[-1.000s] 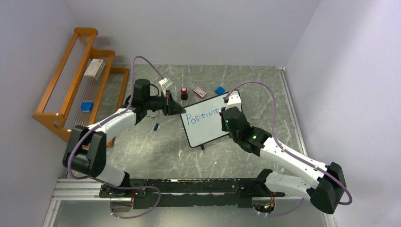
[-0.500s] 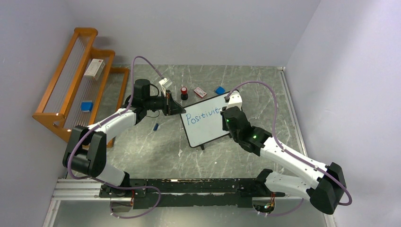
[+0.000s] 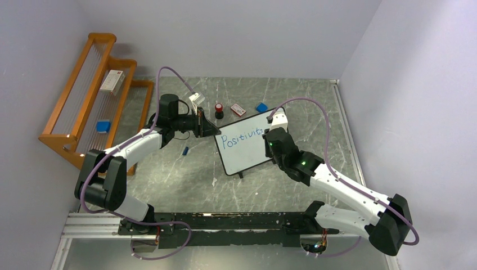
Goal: Write a sentence on the whiteboard
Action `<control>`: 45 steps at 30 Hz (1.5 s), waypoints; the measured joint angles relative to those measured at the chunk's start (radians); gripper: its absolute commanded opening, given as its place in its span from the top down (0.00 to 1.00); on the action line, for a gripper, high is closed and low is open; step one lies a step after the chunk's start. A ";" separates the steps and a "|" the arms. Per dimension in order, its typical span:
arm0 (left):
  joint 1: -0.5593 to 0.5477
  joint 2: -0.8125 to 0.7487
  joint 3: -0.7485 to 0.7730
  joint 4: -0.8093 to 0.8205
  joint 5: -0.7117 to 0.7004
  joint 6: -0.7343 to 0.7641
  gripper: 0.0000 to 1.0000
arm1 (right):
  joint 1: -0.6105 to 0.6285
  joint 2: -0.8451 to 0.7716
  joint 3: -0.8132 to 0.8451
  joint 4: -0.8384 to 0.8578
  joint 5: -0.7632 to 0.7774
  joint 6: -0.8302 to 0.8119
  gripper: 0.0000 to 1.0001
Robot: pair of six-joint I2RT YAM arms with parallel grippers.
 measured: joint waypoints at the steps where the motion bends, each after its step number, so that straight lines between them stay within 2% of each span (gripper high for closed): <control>1: 0.000 0.000 0.000 0.000 0.000 0.000 0.95 | 0.000 0.000 0.000 -0.002 0.000 0.000 1.00; 45: 0.000 0.000 0.000 -0.002 0.000 0.002 0.95 | -0.016 0.007 0.000 0.042 0.039 -0.034 1.00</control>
